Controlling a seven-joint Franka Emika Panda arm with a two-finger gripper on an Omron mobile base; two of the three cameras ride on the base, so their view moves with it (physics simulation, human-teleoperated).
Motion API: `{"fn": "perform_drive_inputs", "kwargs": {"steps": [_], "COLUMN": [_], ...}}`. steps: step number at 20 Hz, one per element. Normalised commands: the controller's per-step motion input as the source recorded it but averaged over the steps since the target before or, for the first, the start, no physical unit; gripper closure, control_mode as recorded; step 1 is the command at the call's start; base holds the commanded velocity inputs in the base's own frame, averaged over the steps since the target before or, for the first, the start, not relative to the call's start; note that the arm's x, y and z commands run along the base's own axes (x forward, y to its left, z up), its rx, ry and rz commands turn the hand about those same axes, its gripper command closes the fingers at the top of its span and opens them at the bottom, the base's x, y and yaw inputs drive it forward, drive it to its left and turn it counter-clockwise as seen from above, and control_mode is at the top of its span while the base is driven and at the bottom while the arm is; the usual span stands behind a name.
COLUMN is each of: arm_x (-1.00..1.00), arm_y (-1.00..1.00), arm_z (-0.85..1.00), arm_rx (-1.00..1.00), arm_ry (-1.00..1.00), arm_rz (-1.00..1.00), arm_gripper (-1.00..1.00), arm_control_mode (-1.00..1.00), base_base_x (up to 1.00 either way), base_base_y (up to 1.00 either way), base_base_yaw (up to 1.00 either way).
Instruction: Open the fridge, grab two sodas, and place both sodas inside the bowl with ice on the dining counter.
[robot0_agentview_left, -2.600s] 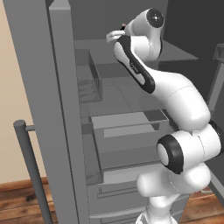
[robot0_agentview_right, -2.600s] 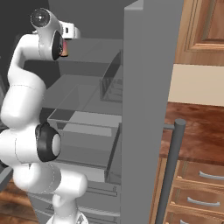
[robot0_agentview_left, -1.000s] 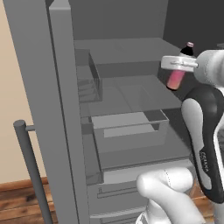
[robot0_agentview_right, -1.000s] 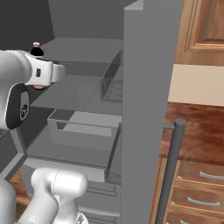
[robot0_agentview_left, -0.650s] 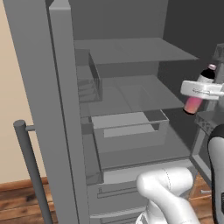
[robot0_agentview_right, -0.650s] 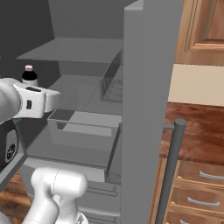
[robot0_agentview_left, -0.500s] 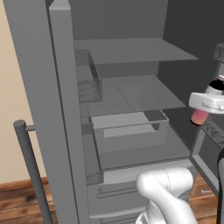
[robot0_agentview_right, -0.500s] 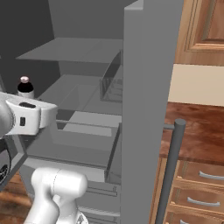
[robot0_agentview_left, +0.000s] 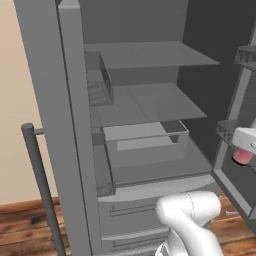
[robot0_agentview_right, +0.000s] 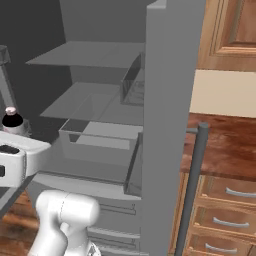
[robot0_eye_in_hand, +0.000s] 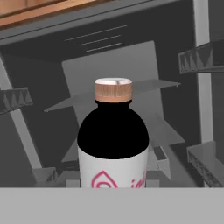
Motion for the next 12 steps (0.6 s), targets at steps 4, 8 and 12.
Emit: {"fn": "perform_drive_inputs", "kwargs": {"steps": [4,8,12], "arm_x": [0.0,0.0,0.0], "arm_y": [0.0,0.0,0.0], "arm_z": [0.0,0.0,0.0], "arm_rx": [0.0,0.0,0.0], "arm_ry": [0.0,0.0,0.0], "arm_rz": [0.0,0.0,0.0], "arm_gripper": [1.0,1.0,1.0], "arm_control_mode": [1.0,1.0,1.0], "base_base_x": [-0.97,-1.0,-0.59], "base_base_y": [0.0,0.01,0.32], "base_base_yaw": [0.01,0.02,-0.13]}}
